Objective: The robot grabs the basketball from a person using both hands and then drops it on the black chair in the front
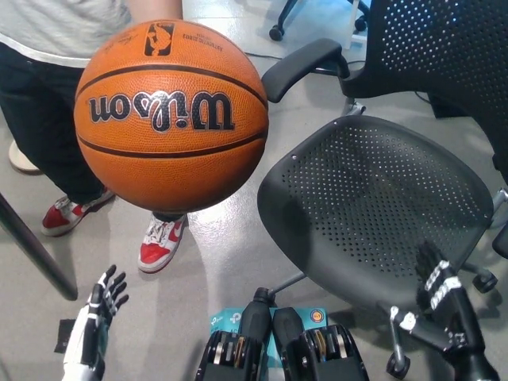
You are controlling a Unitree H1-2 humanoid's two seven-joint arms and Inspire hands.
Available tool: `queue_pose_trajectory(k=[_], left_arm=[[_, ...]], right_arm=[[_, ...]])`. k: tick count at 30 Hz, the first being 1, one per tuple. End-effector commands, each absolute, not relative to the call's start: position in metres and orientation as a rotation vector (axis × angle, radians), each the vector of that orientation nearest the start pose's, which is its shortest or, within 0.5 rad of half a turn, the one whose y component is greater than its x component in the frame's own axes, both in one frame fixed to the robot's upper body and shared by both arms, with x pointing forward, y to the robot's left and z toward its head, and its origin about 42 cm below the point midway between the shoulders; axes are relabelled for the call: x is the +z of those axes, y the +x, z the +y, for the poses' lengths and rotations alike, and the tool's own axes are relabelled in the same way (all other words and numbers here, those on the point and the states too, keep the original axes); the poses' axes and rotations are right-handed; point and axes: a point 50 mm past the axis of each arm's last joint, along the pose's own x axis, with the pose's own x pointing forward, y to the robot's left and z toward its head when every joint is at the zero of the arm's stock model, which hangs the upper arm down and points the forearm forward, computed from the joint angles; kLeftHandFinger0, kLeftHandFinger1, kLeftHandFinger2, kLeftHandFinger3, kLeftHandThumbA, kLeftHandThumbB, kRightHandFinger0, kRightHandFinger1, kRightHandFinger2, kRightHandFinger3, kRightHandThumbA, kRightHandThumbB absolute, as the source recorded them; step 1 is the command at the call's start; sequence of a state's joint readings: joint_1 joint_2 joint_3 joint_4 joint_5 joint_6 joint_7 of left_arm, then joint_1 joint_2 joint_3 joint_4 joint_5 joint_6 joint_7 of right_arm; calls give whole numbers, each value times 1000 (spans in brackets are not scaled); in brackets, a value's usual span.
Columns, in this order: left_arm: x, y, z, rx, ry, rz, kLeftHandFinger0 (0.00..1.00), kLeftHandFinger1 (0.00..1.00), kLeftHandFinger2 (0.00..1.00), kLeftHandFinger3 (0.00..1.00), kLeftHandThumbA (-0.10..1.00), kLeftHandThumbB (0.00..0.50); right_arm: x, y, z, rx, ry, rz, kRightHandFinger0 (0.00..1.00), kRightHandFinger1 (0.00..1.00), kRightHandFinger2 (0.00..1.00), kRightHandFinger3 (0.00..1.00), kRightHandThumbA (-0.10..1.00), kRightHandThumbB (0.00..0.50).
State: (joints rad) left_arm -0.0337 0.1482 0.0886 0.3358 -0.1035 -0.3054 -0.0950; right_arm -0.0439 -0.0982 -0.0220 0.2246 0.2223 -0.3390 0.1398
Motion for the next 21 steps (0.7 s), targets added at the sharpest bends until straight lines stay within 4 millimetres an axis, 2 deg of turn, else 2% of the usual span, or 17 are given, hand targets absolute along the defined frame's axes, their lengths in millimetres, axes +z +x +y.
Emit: queue_pose_trajectory(k=[1, 2, 5, 6, 7, 9, 12, 14, 16, 17, 18, 19, 21], left_arm=[[94, 288, 298, 35, 2, -195, 1000, 1000, 1000, 1000, 1000, 143], [100, 289, 299, 36, -5, -208, 1000, 1000, 1000, 1000, 1000, 143], [101, 288, 298, 36, -7, -205, 1000, 1000, 1000, 1000, 1000, 142], [131, 292, 299, 24, 20, -280, 1000, 1000, 1000, 1000, 1000, 113], [133, 292, 299, 23, 23, -283, 1000, 1000, 1000, 1000, 1000, 111], [154, 295, 300, 41, 23, -313, 1000, 1000, 1000, 1000, 1000, 121], [155, 295, 299, 42, 21, -308, 1000, 1000, 1000, 1000, 1000, 120], [194, 312, 308, 58, 17, -388, 1000, 1000, 1000, 1000, 1000, 191], [201, 314, 310, 61, 14, -395, 1000, 1000, 1000, 1000, 1000, 178], [206, 317, 311, 64, 15, -409, 1000, 1000, 1000, 1000, 1000, 156], [219, 323, 313, 65, 18, -442, 1000, 1000, 1000, 1000, 1000, 141], [219, 323, 313, 65, 17, -441, 1000, 1000, 1000, 1000, 1000, 140], [232, 328, 314, 60, 23, -454, 1000, 1000, 1000, 1000, 1000, 144]], right_arm=[[142, 299, -234, 173, 281, -361, 1000, 1000, 1000, 1000, 1000, 266], [150, 302, -232, 185, 295, -384, 1000, 1000, 1000, 1000, 1000, 267], [151, 302, -232, 187, 299, -379, 1000, 1000, 1000, 1000, 1000, 268], [181, 315, -222, 239, 367, -418, 1000, 1000, 1000, 1000, 1000, 356], [183, 316, -222, 244, 371, -417, 1000, 1000, 1000, 1000, 1000, 358], [198, 328, -216, 295, 404, -431, 1000, 1000, 1000, 1000, 1000, 368], [199, 328, -216, 297, 408, -425, 1000, 1000, 1000, 1000, 1000, 370], [233, 357, -194, 368, 470, -434, 1000, 1000, 1000, 1000, 1000, 418], [238, 362, -189, 388, 497, -437, 1000, 1000, 1000, 1000, 1000, 418], [243, 366, -186, 394, 501, -441, 1000, 1000, 1000, 1000, 1000, 419], [253, 378, -177, 427, 500, -458, 1000, 1000, 1000, 1000, 1000, 416], [253, 378, -177, 428, 501, -457, 1000, 1000, 1000, 1000, 1000, 414], [262, 388, -169, 453, 520, -443, 1000, 1000, 1000, 1000, 1000, 439]])
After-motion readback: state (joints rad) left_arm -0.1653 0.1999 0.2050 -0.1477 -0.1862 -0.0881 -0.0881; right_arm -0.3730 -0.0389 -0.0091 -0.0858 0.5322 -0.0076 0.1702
